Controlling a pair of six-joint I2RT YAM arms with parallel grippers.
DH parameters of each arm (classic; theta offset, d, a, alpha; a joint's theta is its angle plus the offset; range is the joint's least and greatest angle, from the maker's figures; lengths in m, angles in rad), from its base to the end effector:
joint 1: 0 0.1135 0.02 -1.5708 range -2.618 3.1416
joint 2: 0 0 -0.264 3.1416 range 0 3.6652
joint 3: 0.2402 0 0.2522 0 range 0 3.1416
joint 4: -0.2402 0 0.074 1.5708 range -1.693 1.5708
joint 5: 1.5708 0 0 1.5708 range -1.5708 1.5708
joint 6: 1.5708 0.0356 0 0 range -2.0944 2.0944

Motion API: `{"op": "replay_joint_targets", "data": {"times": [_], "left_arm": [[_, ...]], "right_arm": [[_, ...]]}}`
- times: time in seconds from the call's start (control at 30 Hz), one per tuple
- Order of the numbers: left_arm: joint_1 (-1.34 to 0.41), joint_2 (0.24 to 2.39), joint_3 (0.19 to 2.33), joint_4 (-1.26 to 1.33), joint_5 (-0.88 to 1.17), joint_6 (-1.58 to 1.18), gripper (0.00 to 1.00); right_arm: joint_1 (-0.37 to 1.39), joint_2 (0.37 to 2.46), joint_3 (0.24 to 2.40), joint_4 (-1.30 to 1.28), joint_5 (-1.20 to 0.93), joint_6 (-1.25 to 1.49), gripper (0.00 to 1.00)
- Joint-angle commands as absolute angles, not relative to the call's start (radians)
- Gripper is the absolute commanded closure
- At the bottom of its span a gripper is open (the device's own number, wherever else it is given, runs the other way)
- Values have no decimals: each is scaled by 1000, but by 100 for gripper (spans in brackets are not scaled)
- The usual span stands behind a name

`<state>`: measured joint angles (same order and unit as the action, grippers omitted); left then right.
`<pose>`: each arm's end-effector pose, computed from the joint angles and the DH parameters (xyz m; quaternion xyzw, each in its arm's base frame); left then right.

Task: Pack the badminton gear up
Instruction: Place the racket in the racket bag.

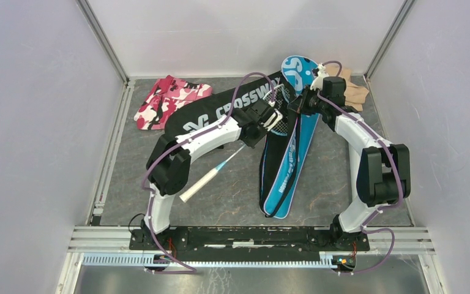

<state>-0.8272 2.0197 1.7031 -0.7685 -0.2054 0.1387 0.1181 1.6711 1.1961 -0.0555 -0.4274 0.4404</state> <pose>0.3011 -0.3166 0.2358 0.4266 0.8666 0.0129 0.2588 0.3791 0.0598 0.2637 0.0320 0.8539 0.3108 0.4162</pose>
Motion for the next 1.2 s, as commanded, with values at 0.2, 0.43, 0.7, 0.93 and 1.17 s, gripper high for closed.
{"op": "replay_joint_targets", "data": {"times": [0.2,0.43,0.7,0.93,1.17], "left_arm": [[-838,2170,1866,-424,39,-84,98],[-832,2153,1757,-237,197,-150,80],[-818,2074,1624,-247,337,-98,35],[-816,1932,1384,-245,445,-79,4],[-818,1902,1241,-162,670,-173,9]], "right_arm": [[129,1694,1205,28,-496,445,100],[79,1715,1261,-34,-521,393,100],[55,1739,1311,-84,-570,351,100],[25,1742,1313,-81,-612,343,100],[7,1749,1309,-82,-636,343,100]]}}
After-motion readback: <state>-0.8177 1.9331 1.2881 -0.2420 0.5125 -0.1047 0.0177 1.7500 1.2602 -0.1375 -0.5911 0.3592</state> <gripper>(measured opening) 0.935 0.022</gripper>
